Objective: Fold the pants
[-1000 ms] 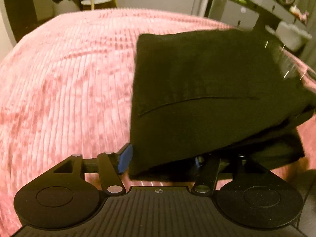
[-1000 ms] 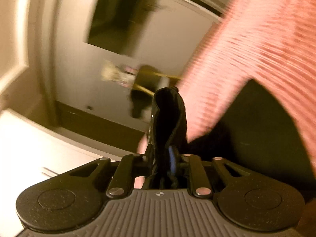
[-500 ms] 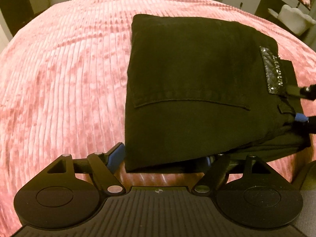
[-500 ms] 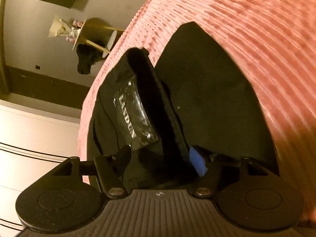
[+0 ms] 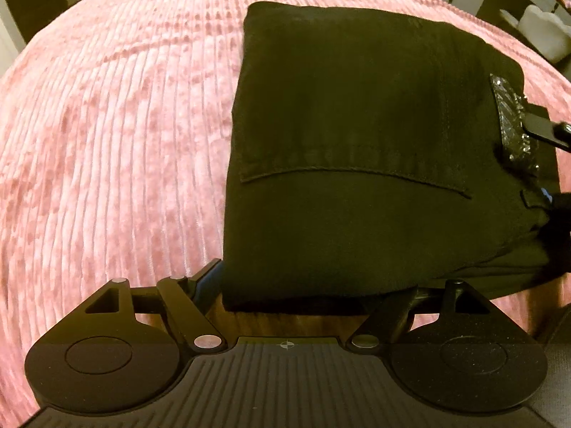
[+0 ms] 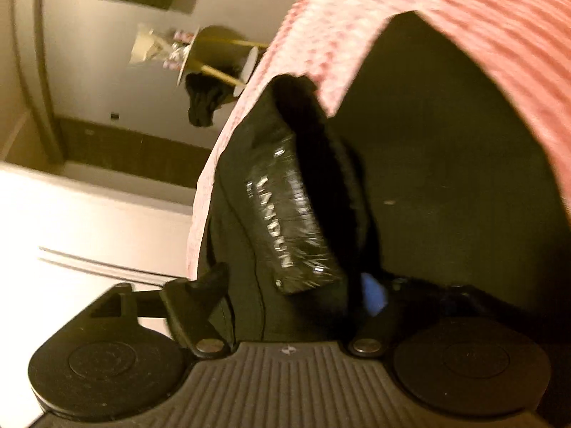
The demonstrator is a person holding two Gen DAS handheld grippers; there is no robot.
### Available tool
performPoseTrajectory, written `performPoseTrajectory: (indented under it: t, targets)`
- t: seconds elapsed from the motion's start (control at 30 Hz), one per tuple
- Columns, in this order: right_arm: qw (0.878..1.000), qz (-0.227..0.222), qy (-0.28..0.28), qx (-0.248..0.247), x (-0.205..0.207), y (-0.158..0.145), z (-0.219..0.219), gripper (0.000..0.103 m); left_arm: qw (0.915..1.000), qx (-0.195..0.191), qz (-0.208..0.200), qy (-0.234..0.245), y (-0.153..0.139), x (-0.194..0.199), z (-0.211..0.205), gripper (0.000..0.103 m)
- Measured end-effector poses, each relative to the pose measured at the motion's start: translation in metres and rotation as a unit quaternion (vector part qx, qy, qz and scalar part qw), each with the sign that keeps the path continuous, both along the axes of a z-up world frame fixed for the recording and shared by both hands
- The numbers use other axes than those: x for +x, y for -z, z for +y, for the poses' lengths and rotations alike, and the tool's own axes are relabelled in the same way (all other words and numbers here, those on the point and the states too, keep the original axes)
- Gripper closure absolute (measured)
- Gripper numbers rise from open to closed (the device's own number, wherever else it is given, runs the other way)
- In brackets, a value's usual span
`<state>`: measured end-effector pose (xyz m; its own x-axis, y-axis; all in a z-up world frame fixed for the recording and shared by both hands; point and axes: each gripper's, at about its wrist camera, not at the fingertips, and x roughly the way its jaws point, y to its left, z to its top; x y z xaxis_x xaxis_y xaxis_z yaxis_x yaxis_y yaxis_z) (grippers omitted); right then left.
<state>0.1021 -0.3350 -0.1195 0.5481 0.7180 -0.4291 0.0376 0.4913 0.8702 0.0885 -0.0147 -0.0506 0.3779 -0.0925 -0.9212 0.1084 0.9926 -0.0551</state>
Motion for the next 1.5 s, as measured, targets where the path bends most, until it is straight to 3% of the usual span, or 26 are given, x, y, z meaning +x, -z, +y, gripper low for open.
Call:
performPoseTrajectory:
  t: [0.07,0.1,0.13,0.17,0.3,0.4,0.47,0.63,0.73,0.87,1.03,1.17,1.23,1.33,1.5]
  targets:
    - [1.0,-0.014,0.001,-0.026,-0.001,-0.004,0.013,0.022,1.0,-0.001,0.0,-0.001,0.001,0.001,0.0,0.02]
    - [0.999,-0.021,0.002,-0.043,-0.002,-0.006,0.017,0.031,1.0,-0.003,0.001,-0.003,0.001,0.002,0.0,0.019]
    - [0.998,-0.023,0.003,-0.062,-0.004,-0.007,0.021,0.059,1.0,-0.005,0.001,-0.006,0.001,0.002,0.001,0.019]
    - [0.997,-0.018,0.003,-0.069,-0.004,-0.006,0.022,0.065,0.9999,-0.008,0.0,-0.008,0.001,0.003,0.001,0.019]
    - [0.995,-0.04,0.012,-0.088,-0.014,-0.021,0.024,0.078,0.9999,-0.011,-0.005,-0.01,-0.001,0.001,0.001,0.021]
    - [0.992,-0.075,0.021,-0.1,-0.033,-0.043,0.026,0.081,0.9993,-0.02,-0.018,-0.026,-0.007,-0.005,0.008,0.031]
    - [0.989,-0.101,0.025,-0.103,-0.045,-0.057,0.026,0.082,0.9983,-0.03,-0.032,-0.038,-0.013,-0.01,0.014,0.035]
    - [0.984,-0.135,0.047,-0.111,-0.067,-0.085,0.01,0.082,0.996,-0.048,-0.073,-0.022,-0.028,-0.025,0.017,0.035]
    - [0.981,-0.145,0.063,-0.114,-0.077,-0.093,-0.009,0.082,0.9943,-0.054,-0.092,0.01,-0.037,-0.034,0.011,0.026]
    - [0.977,-0.145,0.085,-0.134,-0.087,-0.096,-0.033,0.082,0.9889,-0.07,-0.119,0.056,-0.052,-0.048,0.005,0.019]
    - [0.967,-0.13,0.105,-0.194,-0.095,-0.086,-0.05,0.08,0.981,-0.132,-0.123,0.072,-0.064,-0.063,0.012,0.018]
    - [0.966,-0.088,0.098,-0.22,-0.084,-0.072,-0.046,0.078,0.9729,-0.189,-0.127,0.043,-0.071,-0.058,0.031,0.011]
    - [0.968,-0.063,0.101,-0.223,-0.077,-0.07,-0.047,0.065,0.9702,-0.208,-0.124,0.014,-0.073,-0.049,0.038,0.01]
    - [0.958,-0.057,0.13,-0.25,-0.087,-0.074,-0.053,0.051,0.9703,-0.21,-0.118,-0.024,-0.073,-0.032,0.046,0.009]
    - [0.939,-0.088,0.167,-0.288,-0.108,-0.099,-0.054,0.05,0.9728,-0.2,-0.112,-0.035,-0.057,-0.007,0.034,0.009]
